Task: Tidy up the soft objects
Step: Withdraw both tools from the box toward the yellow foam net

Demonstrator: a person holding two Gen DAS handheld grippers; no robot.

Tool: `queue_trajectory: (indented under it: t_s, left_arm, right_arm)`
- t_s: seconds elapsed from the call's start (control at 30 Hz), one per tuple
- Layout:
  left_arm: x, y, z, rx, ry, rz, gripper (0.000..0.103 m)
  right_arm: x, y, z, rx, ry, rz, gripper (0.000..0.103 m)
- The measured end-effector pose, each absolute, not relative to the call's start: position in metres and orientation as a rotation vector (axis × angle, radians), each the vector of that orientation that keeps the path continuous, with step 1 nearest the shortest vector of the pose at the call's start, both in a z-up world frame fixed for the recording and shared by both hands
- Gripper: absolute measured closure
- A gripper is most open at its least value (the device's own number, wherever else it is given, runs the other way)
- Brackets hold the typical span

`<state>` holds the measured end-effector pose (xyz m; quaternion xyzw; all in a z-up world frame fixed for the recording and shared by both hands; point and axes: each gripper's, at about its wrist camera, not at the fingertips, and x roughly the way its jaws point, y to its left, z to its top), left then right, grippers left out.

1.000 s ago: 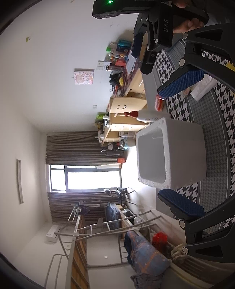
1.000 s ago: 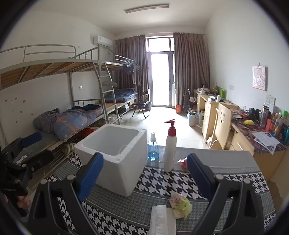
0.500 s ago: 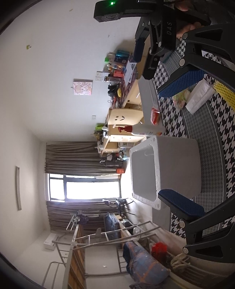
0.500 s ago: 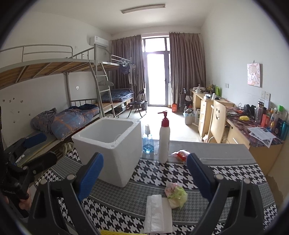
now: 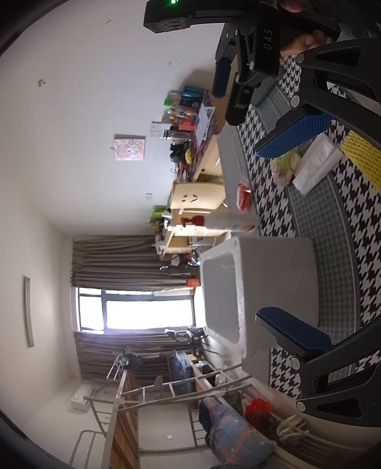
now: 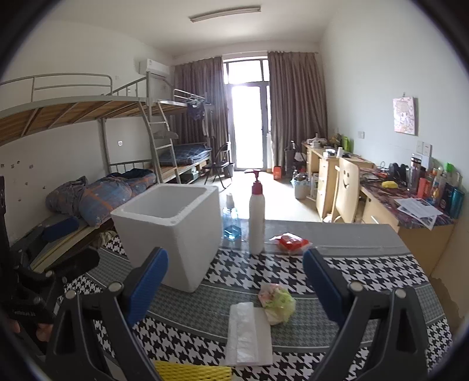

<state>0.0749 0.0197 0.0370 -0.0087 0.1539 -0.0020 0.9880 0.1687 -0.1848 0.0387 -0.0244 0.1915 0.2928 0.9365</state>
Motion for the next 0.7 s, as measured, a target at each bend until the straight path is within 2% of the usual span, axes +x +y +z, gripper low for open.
queue_trajectory:
  t_s: [0.7]
  left_arm:
    - [0.078,-0.007,-0.002,0.012,0.410,-0.092,0.001]
  right_arm:
    - [0.162,-0.211,0.004,-0.052,0.455,0.475,0.008]
